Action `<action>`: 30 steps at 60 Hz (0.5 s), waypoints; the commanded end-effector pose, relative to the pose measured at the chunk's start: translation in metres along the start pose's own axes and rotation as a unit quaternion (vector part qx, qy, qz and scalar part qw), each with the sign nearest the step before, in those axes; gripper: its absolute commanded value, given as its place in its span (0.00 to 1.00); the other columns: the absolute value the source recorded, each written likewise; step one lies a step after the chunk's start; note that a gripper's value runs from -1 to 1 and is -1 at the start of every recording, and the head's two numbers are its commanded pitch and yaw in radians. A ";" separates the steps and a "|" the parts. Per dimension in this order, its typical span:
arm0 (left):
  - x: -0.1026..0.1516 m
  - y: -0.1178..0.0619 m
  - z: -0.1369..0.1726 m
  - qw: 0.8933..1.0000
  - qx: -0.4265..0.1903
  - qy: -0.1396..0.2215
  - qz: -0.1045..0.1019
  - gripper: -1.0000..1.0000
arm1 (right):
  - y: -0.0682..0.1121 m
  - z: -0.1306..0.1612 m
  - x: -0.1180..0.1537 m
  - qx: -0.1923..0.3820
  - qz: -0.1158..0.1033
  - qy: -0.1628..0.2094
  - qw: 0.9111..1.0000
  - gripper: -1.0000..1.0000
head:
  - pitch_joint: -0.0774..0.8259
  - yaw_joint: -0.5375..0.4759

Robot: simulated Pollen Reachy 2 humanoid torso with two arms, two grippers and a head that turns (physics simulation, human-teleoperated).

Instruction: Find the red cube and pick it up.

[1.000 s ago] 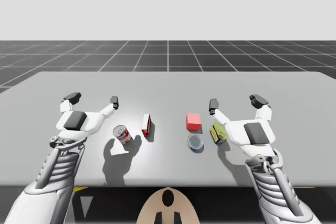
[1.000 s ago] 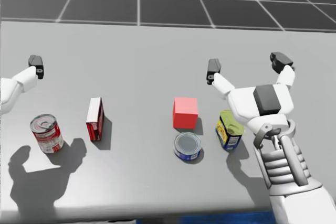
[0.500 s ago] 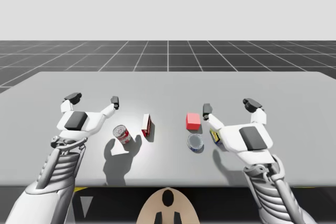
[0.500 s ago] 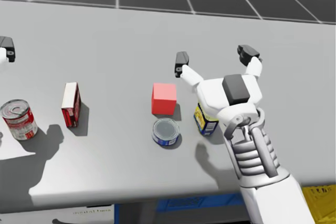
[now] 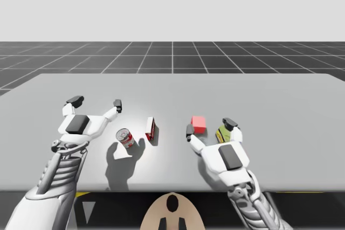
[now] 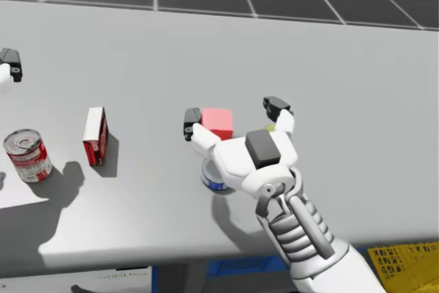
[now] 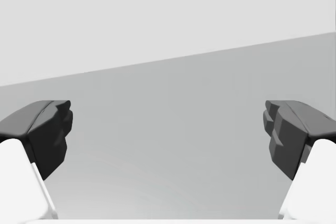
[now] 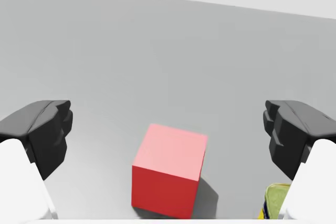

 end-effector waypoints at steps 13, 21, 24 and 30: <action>0.000 0.001 0.000 1.000 -0.002 0.003 0.002 0.00 | 0.050 -0.026 -0.032 -0.006 -0.100 0.081 0.992 0.00 | 0.81 0.34; 0.000 0.001 0.001 1.000 -0.003 0.004 0.002 0.00 | 0.054 -0.042 -0.036 -0.022 -0.127 0.116 0.985 0.00 | 0.81 0.33; 0.000 0.002 0.001 1.000 -0.003 0.004 0.003 0.00 | 0.055 -0.046 -0.036 -0.023 -0.133 0.126 0.983 0.00 | 0.81 0.33; 0.000 0.002 0.001 1.000 -0.003 0.005 0.004 0.00 | 0.058 -0.056 -0.037 -0.029 -0.144 0.147 0.978 0.00 | 0.81 0.34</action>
